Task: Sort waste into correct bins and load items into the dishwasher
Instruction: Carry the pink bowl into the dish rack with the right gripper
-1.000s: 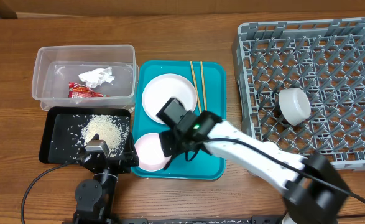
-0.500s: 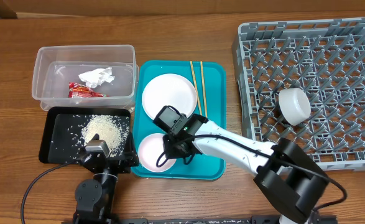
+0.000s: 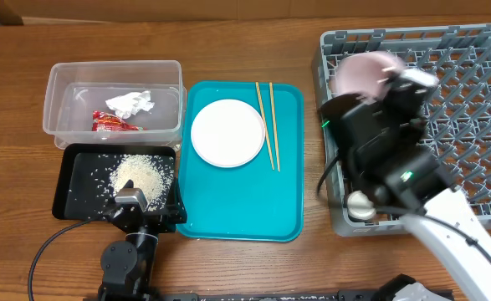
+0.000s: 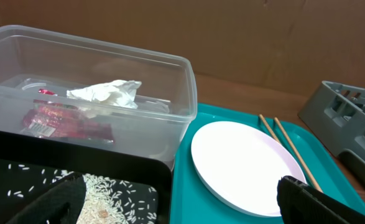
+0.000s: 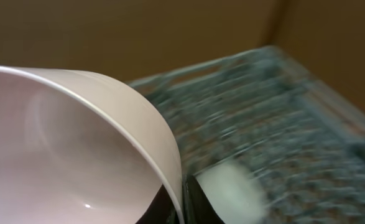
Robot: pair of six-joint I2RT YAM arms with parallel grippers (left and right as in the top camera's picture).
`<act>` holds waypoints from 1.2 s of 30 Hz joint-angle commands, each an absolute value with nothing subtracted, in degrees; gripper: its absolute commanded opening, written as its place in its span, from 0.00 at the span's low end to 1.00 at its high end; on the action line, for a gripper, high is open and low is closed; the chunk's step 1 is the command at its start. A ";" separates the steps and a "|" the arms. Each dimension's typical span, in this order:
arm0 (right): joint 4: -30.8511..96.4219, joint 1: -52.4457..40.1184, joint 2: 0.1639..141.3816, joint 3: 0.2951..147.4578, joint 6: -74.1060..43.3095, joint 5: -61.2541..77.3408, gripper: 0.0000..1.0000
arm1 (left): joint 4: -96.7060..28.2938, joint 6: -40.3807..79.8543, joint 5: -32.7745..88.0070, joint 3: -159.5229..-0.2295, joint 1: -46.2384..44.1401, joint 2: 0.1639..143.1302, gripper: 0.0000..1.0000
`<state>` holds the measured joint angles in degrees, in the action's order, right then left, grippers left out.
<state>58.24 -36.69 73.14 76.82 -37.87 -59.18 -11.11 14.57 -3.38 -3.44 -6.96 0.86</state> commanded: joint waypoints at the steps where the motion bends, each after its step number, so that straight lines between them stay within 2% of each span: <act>1: 58.67 -20.21 75.94 76.79 -34.22 -71.96 0.04 | -11.07 13.72 -2.94 -3.25 -6.35 0.25 1.00; 5: 58.41 -7.18 80.90 76.79 -34.09 -70.94 0.04 | -11.07 13.72 -2.94 -3.27 -6.35 0.25 1.00; 13: 58.46 4.25 89.91 76.79 -29.74 -67.24 0.04 | -11.07 13.72 -2.94 -3.25 -6.35 0.25 1.00; 24: 55.18 8.84 98.78 76.79 -22.04 -68.69 0.04 | -11.07 13.72 -2.94 -3.25 -6.35 0.25 1.00; 36: 56.90 8.21 103.70 76.79 -22.02 -70.35 0.04 | -11.07 13.72 -2.94 -3.27 -6.35 0.25 1.00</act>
<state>56.47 9.21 103.77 76.71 -22.37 -69.36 -11.11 14.57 -3.20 -3.44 -6.96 0.86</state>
